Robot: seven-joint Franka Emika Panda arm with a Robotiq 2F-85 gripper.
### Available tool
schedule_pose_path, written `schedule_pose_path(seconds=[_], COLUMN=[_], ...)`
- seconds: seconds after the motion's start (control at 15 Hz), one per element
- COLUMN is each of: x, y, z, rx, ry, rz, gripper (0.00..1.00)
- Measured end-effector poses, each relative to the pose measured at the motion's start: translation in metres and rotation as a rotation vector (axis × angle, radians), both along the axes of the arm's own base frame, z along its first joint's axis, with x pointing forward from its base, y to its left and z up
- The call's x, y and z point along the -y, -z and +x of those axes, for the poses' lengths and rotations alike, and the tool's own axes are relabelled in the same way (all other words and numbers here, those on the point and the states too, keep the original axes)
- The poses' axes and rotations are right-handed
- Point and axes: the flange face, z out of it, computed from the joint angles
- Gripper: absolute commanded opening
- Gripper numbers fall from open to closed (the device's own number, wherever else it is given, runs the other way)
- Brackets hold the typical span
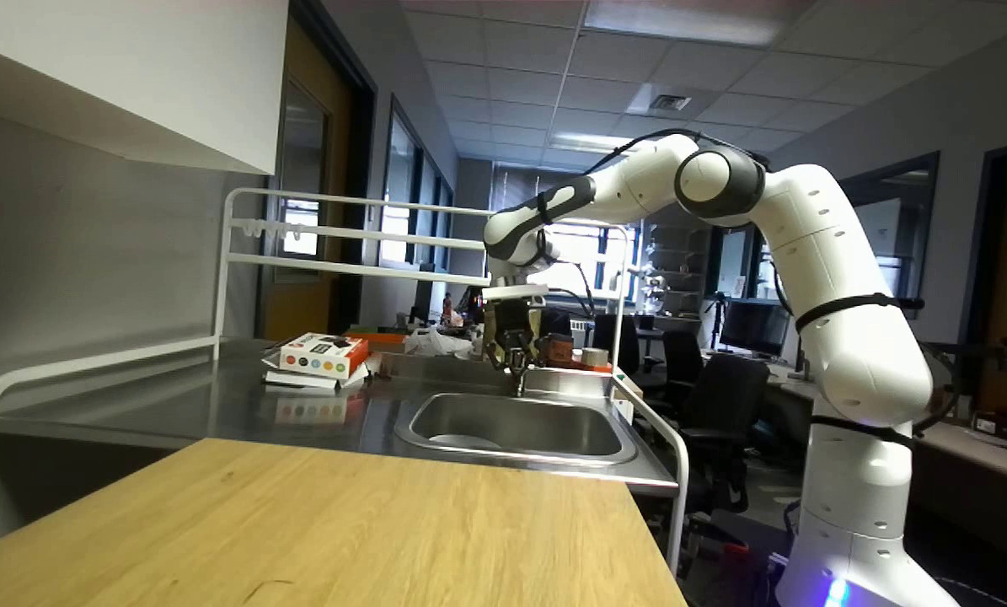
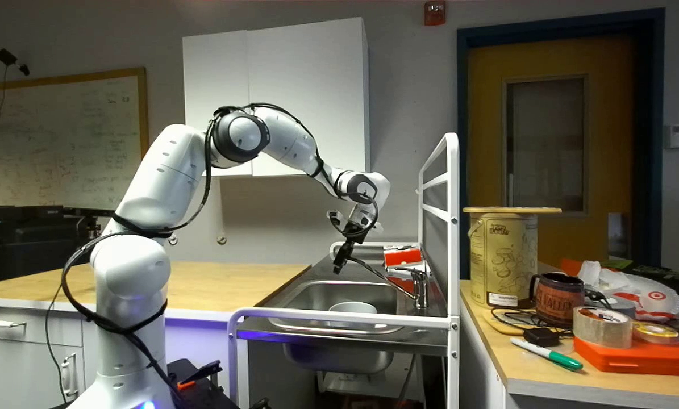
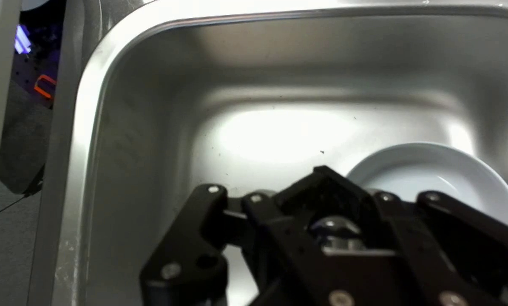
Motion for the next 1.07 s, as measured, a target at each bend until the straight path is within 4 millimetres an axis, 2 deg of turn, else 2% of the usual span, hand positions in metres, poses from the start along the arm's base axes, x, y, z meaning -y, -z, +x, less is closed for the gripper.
schedule_pose_path(seconds=[0.47,1.0,1.07], x=[-0.005,-0.042,-0.046], y=[-0.012,-0.042,-0.045], z=[0.007,0.041,0.045], rx=[0.004,-0.015,-0.013], ry=[-0.014,-0.076,-0.084], rz=[-0.005,-0.017,-0.018], gripper=[0.05,0.06,0.30])
